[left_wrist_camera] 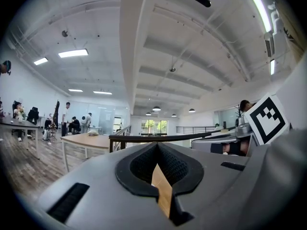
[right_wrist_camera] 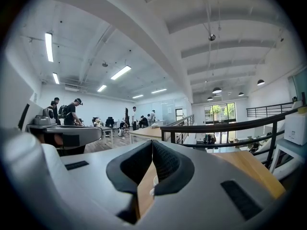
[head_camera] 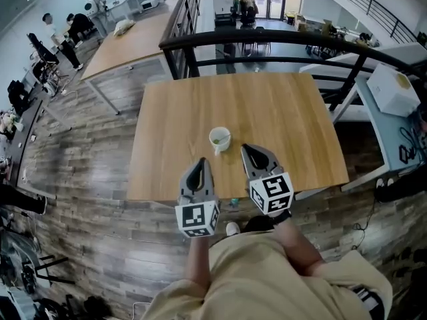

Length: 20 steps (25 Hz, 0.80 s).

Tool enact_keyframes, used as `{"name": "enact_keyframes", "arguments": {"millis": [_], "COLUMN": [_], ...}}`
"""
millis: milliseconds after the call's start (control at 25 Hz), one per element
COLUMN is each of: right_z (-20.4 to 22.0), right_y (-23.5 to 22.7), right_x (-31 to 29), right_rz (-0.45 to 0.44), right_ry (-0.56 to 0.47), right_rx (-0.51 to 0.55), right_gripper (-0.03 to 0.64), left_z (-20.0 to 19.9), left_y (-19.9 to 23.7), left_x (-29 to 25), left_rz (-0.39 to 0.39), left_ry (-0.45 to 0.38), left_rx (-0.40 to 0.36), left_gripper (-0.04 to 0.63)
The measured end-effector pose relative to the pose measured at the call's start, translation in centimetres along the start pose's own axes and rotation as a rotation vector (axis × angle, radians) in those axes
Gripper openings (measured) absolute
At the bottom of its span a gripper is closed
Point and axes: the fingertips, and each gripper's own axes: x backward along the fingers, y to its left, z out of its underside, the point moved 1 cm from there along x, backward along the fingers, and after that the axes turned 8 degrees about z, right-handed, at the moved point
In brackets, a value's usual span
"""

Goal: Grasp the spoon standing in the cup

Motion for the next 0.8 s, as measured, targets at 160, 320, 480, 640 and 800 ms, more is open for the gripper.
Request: {"name": "enact_keyframes", "arguments": {"millis": [160,320,480,640,800], "right_z": [0.8,2.5,3.6,5.6,8.0], "right_y": [0.5,-0.4,-1.7,-3.0,-3.8], "right_x": [-1.8,-3.3,-6.0,-8.3,-10.4], "right_rz": [-0.005,-0.012,-0.031,-0.033,-0.047], "right_ry": [0.015,0.055,0.095,0.153,0.226], "right_rx": [0.006,-0.005,-0.002,-0.004,-0.005], "right_gripper": [0.015,0.015,0.015,0.015,0.015], "left_z": [1.1,2.6,3.9,5.6,7.2], "left_y": [1.4,2.3,3.2,3.7,5.1], "left_x": [-1.1,-2.5,-4.7,-7.0,-9.2], "left_rz": [0.006,-0.002,-0.022,-0.026,-0.075], "left_ry": [0.008,0.037,0.051,0.087,0.131], "left_rx": [0.018,0.032,0.050,0.057,0.065], "left_gripper": [0.005,0.005,0.005,0.005,0.005]}}
